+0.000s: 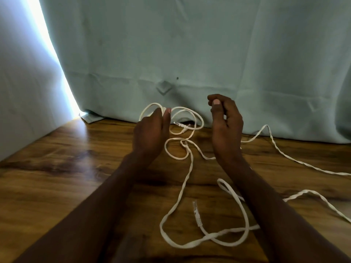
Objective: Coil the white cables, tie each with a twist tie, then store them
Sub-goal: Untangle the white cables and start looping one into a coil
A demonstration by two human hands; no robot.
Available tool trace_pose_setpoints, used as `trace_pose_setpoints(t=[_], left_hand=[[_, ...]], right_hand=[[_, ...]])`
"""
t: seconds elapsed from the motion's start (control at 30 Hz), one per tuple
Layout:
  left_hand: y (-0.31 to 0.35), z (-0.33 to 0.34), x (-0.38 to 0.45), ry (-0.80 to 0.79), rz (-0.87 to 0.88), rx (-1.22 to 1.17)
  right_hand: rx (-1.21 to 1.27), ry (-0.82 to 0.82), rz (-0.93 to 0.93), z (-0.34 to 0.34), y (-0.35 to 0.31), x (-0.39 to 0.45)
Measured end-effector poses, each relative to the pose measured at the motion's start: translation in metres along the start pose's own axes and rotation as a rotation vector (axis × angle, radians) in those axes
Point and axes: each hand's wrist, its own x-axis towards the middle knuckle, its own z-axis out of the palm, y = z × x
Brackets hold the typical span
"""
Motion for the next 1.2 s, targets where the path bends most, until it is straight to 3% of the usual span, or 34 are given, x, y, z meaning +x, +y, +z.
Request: trace_pose_setpoints(t=[0.13,0.2,0.27,0.37,0.47,0.57,0.7,0.8,1.03,1.2], left_hand=[[0.009,0.002,0.000,-0.008,0.076,-0.259],[0.019,-0.003,0.001,-0.032,-0.001,-0.541],[0.027,-0.011,0.004,-0.129,-0.185,-0.871],[0.023,-0.024,0.013,-0.484,-0.447,-1.230],[0.017,-0.029,0.015,-0.876,-0.478,-1.507],[0.020,-0.032,0.014,-1.017,-0.465,-1.778],[0.019,-0.028,0.014,-0.920,-0.520,-2.103],[0.017,-0.023,0.012,-0.787,-0.568,-2.205],[0.025,-0.011,0.010,-0.461,-0.776,-2.209],[0.023,-0.001,0.011,-0.384,-0.859,-2.164]], right_hand=[[-0.077,-0.255,0.070,0.000,0.005,-0.002],[-0.105,-0.364,0.073,0.001,0.009,-0.002],[-0.082,-0.385,0.079,0.002,0.010,-0.002],[0.044,-0.244,0.113,-0.002,0.006,0.003],[0.125,-0.168,0.161,-0.007,-0.001,0.007],[0.137,-0.249,0.187,-0.008,-0.007,0.005],[0.215,-0.363,0.255,-0.008,-0.012,0.001],[0.209,-0.434,0.294,0.003,-0.014,-0.008],[0.182,-0.433,0.325,0.022,-0.009,-0.024],[-0.076,-0.383,0.127,0.027,-0.005,-0.035]])
